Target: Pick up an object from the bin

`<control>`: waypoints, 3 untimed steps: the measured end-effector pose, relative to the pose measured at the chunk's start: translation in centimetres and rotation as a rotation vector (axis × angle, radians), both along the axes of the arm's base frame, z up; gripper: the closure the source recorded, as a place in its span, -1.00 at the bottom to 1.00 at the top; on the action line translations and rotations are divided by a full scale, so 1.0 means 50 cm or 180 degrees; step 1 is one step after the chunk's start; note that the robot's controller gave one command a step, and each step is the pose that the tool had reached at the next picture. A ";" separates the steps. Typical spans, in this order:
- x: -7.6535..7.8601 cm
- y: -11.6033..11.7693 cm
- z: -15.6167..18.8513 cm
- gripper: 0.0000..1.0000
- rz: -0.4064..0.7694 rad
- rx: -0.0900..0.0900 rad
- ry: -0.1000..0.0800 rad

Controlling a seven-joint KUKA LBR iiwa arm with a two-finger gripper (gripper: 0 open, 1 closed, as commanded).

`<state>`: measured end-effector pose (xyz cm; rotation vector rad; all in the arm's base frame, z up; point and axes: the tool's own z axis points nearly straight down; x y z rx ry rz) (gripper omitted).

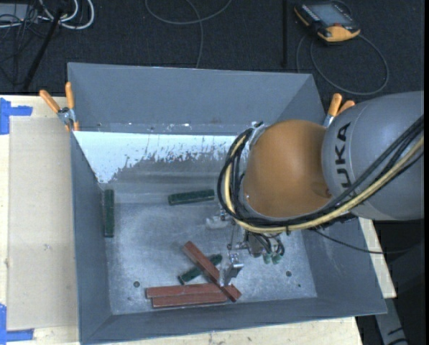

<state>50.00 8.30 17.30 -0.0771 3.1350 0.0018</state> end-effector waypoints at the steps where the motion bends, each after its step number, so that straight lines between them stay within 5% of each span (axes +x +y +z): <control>1: 0.013 -0.036 -0.082 -1.00 0.0110 -0.0011 0.0042; 2: 0.057 -0.009 -0.171 1.00 0.0715 -0.0010 0.0121; 3: 0.057 -0.009 -0.171 1.00 0.0714 -0.0010 0.0120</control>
Offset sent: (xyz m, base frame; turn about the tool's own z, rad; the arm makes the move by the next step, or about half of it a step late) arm 0.0269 -0.0076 -0.1030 -0.2266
